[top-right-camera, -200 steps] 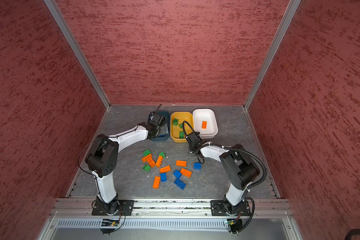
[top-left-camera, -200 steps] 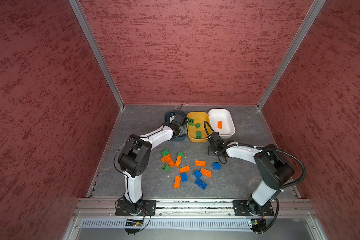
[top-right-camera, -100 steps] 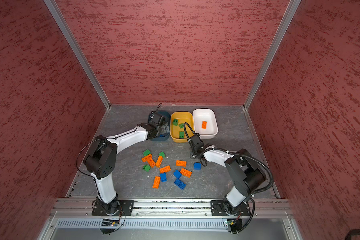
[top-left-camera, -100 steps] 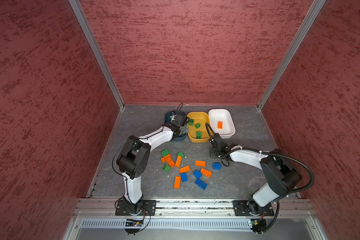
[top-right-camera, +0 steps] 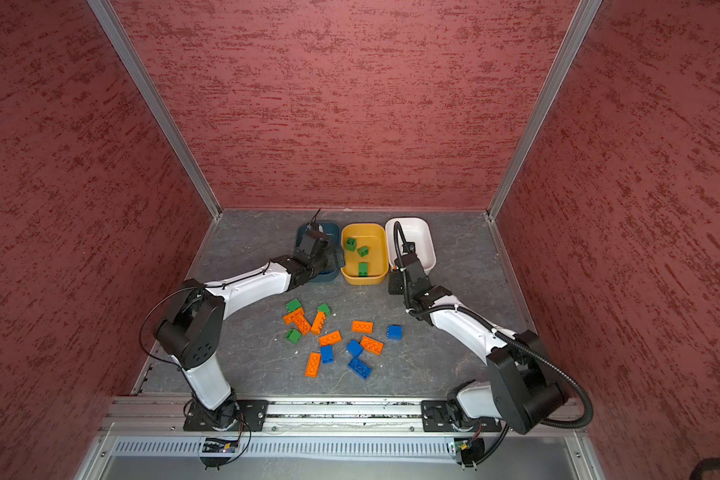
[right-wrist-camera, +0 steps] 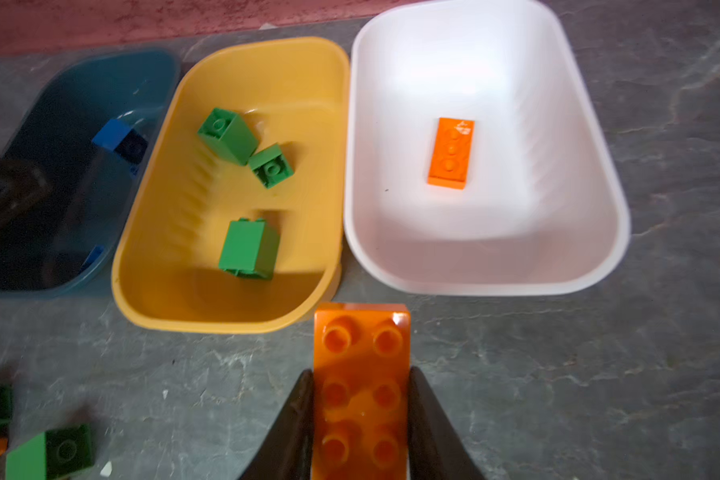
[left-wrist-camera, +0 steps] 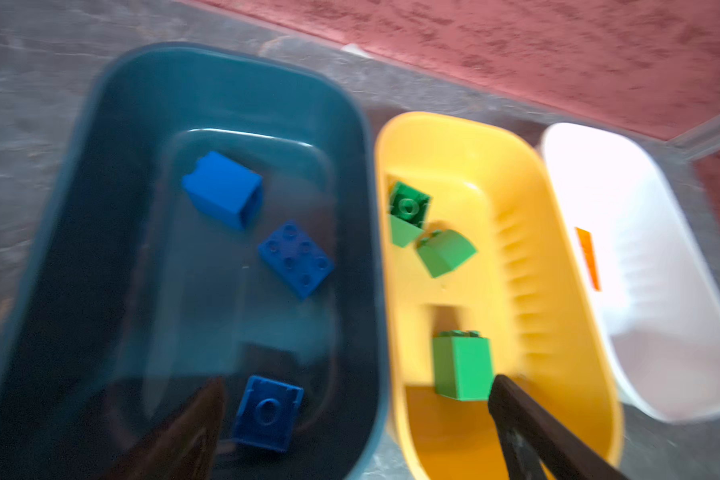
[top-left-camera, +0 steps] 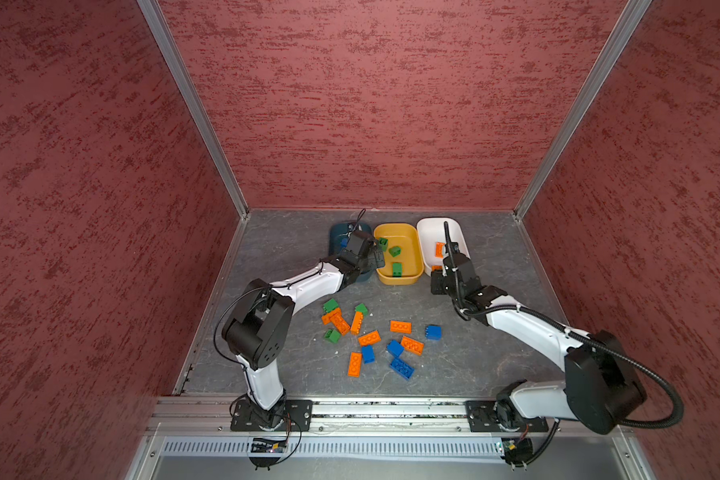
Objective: Sort the legos into containers by color
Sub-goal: 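Carry the orange brick with the right gripper and release it into the white tub, then lower the right gripper onto the pile and grasp another orange brick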
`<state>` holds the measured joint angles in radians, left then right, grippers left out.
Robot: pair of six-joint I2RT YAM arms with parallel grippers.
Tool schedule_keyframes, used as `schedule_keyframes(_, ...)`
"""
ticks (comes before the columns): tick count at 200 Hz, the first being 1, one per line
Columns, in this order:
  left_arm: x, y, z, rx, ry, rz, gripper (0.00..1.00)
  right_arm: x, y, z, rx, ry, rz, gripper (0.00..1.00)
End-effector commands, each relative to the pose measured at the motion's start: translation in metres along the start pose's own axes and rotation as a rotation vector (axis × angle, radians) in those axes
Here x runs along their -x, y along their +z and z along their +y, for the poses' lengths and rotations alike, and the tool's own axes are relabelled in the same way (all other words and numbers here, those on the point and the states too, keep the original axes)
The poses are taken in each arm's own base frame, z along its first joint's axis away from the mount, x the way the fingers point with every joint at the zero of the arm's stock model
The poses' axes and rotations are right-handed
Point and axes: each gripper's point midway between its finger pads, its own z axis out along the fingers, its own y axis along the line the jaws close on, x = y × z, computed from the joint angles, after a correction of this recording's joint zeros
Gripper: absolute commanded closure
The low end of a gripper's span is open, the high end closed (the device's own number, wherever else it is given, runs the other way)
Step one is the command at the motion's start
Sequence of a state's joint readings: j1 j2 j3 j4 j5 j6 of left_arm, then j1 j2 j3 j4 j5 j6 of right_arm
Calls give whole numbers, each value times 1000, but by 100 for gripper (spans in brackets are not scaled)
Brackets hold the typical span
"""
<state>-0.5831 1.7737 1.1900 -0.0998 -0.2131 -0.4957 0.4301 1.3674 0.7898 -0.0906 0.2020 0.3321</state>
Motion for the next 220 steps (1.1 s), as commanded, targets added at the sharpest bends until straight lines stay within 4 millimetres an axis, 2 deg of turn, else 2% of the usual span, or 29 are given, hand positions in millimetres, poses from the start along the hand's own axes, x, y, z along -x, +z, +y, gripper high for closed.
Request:
schedule_keyframes(1,19,-14,-29,-149,18,-72,1,38,4,-14,0,53,-106,75)
schedule_keyframes(24,18,-18,-32,-169,28,-75,1,50,18,-44,-72,89,-93,74)
schedule_keyframes(28,19,-19,-32,-170,29,-77,1,44,27,-50,-93,87,-63,74)
schedule_keyframes(42,18,-20,-31,-167,30,-74,0,43,41,-64,-151,69,-22,74)
schedule_keyframes(97,12,-26,-24,-152,30,-58,1,35,75,-93,-332,-123,120,71)
schedule_keyframes(120,7,-30,-22,-158,31,-50,1,38,79,-89,-321,-144,140,65)
schedule_keyframes(164,2,-34,-15,-142,31,-38,1,40,71,-75,-253,-141,158,41)
schedule_keyframes(172,1,-34,-15,-142,31,-37,1,40,67,-69,-230,-140,161,35)
schedule_keyframes(199,2,-32,-21,-164,28,-39,1,34,49,-44,-111,-144,180,29)
schedule_keyframes(220,2,-34,-32,-218,39,-45,1,14,29,-14,60,-169,243,23)
